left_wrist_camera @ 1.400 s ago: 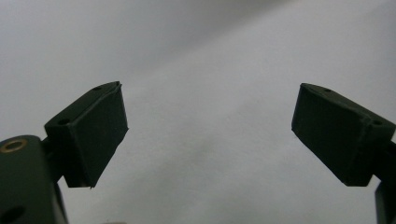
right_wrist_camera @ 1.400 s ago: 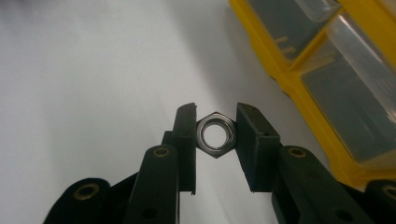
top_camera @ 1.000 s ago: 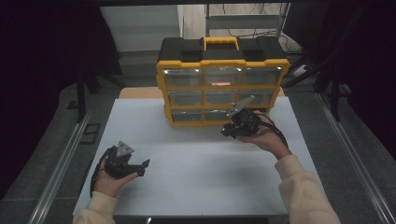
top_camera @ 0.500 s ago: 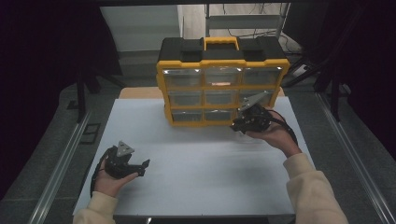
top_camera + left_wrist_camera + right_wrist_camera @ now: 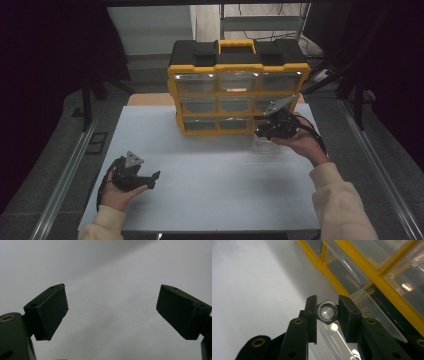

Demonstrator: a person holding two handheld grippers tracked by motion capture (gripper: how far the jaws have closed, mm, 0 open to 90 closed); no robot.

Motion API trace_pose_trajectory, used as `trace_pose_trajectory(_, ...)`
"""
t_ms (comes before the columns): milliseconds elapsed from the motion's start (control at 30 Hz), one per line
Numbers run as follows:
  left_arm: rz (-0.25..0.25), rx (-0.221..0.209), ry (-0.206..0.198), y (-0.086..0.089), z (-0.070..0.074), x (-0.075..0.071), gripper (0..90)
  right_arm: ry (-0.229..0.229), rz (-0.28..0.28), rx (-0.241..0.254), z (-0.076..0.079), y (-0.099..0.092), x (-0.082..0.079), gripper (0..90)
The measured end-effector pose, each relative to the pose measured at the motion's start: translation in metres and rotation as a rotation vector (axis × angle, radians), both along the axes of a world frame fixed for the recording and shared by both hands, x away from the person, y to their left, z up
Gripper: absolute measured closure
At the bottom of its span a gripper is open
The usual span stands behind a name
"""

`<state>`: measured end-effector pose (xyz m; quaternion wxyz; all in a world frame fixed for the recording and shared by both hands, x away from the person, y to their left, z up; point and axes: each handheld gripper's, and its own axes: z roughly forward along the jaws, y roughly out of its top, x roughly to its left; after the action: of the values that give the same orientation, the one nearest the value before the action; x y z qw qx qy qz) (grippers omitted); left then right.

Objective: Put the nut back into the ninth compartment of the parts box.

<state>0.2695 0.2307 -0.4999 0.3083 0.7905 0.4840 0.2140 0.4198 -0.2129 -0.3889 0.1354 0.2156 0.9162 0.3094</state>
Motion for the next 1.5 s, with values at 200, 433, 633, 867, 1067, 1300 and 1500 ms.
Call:
trace_pose_trajectory(200,-0.001,0.003,0.002,0.000,0.000,0.000,10.9,0.002,-0.031,-0.002,0.000,-0.010,0.004,70.1)
trace_pose_trajectory(433,0.000,0.003,0.001,0.000,0.000,0.000,10.9,0.008,-0.059,-0.016,-0.003,-0.019,0.011,70.1)
trace_pose_trajectory(633,-0.001,0.003,0.001,0.001,0.000,0.000,10.9,0.009,-0.082,-0.048,-0.011,-0.021,0.018,70.0)
trace_pose_trajectory(867,-0.001,0.004,0.001,0.001,0.000,0.000,10.9,0.011,-0.103,-0.053,-0.014,-0.023,0.022,70.0)
trace_pose_trajectory(1067,-0.001,0.003,0.000,0.001,0.000,-0.001,10.9,0.004,-0.125,-0.041,-0.015,-0.024,0.022,63.9)
trace_pose_trajectory(1300,0.000,0.002,-0.001,0.001,0.000,-0.001,10.9,-0.012,-0.141,-0.006,-0.013,-0.026,0.018,48.0)
trace_pose_trajectory(1500,-0.004,0.004,0.001,0.000,0.000,-0.001,10.9,-0.008,-0.141,0.036,-0.010,-0.029,0.007,41.5)
